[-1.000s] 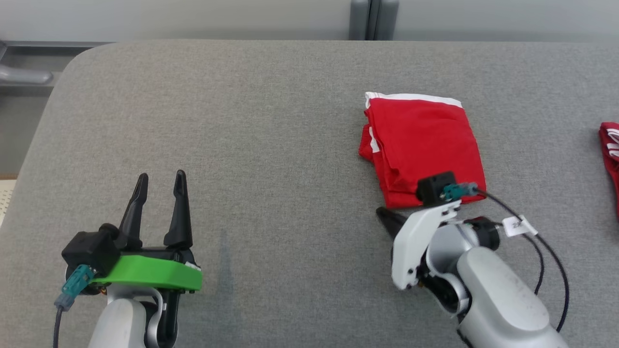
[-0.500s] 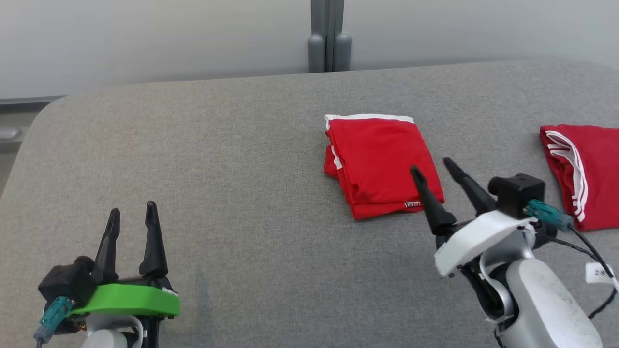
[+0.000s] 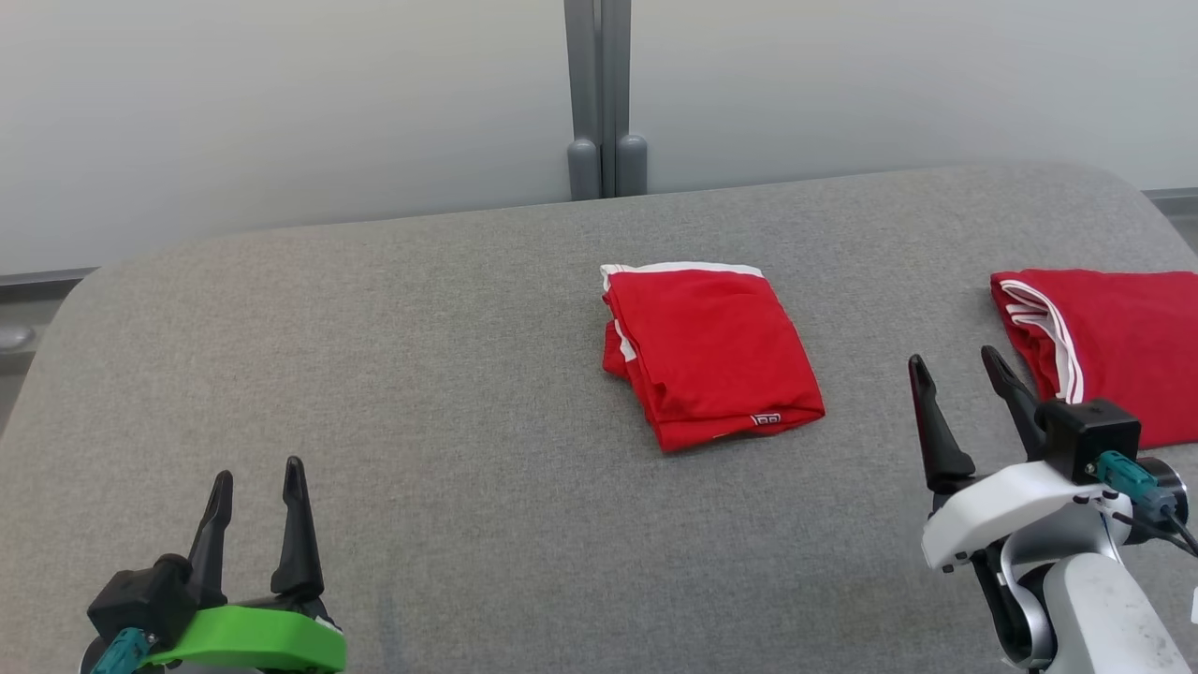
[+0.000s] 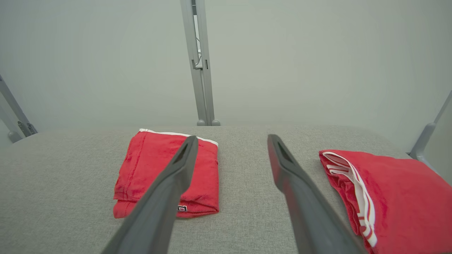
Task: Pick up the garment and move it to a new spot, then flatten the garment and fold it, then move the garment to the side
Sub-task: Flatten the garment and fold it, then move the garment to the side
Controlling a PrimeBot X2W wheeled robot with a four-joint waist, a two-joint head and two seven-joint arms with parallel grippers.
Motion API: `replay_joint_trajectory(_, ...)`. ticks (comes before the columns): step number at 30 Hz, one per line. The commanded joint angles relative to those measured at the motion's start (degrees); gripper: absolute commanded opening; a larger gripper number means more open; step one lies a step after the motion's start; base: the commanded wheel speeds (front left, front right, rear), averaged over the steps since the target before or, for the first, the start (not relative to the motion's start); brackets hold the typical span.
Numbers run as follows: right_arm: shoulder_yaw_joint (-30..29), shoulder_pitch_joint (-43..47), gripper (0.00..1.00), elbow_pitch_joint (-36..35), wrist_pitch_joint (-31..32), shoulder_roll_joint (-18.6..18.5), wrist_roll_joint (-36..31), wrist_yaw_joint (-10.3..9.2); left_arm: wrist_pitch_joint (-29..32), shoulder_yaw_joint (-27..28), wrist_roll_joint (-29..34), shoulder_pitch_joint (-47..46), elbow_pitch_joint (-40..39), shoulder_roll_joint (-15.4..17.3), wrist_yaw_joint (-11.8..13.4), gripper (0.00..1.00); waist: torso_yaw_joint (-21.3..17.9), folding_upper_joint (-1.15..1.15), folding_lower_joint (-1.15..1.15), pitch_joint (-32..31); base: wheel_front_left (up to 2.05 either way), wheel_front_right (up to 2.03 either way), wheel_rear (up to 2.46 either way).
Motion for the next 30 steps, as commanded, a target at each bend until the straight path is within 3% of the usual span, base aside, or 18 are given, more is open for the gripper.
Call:
replay_joint_trajectory(1, 0.3, 1.0, 1.00, 0.7, -0.6, -0.2, -0.3, -0.04, 0.0, 0.0, 0.6, 0.9, -0.1, 0.4, -0.1, 1.00, -0.1, 0.00, 0.00, -0.1, 0.00, 0.00, 0.00)
replay_joint_trajectory(21, 3.0, -2.0, 1.00, 6.5, -2.6, -1.4, 2.2, -0.04, 0.0, -0.9, 1.7, -1.5, 1.0, 0.8, -0.1, 1.00, 0.5, 0.00, 0.00, 0.9, 0.00, 0.00, 0.00)
replay_joint_trajectory(30, 5.1, -8.3, 1.00, 7.4, 3.1, -2.1, 5.0, -0.04, 0.0, -0.7, 1.9, -2.1, 0.0, 0.3, -0.1, 1.00, 0.9, 0.00, 0.00, 2.8, 0.00, 0.00, 0.00)
